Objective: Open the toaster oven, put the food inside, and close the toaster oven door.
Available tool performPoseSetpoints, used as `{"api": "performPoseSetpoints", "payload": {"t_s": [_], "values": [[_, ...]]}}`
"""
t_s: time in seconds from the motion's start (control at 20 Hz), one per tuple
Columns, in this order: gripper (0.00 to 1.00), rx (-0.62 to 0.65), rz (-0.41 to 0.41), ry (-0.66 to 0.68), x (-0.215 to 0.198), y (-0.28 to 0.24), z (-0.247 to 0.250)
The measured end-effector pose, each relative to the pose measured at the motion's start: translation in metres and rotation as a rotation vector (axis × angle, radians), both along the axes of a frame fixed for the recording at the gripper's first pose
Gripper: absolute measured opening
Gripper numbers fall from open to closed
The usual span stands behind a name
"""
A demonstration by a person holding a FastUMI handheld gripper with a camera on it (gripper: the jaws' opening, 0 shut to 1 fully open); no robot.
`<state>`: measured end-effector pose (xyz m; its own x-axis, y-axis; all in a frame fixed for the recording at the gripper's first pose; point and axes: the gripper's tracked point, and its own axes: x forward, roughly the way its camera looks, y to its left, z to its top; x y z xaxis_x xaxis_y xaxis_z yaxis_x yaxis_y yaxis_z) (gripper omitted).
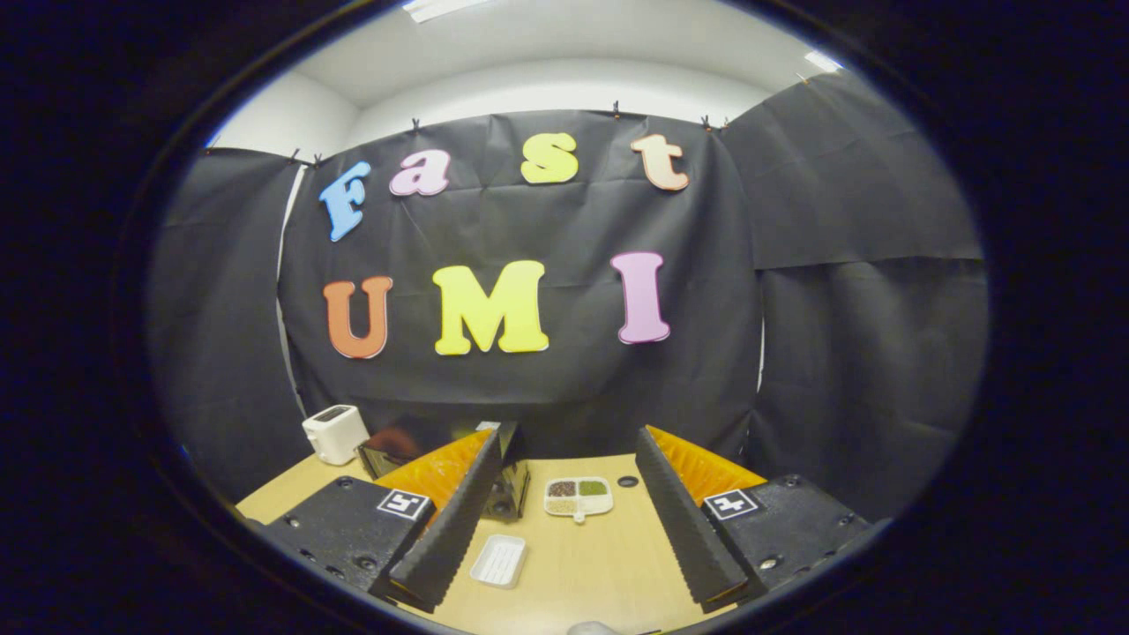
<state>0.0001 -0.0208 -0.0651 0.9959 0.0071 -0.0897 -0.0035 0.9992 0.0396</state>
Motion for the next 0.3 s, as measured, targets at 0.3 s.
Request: {"api": "performPoseSetpoints", "payload": {"t_s": [0.3], "values": [[0.98, -0.002, -0.031, 0.001, -0.005, 0.011, 0.003]]}}
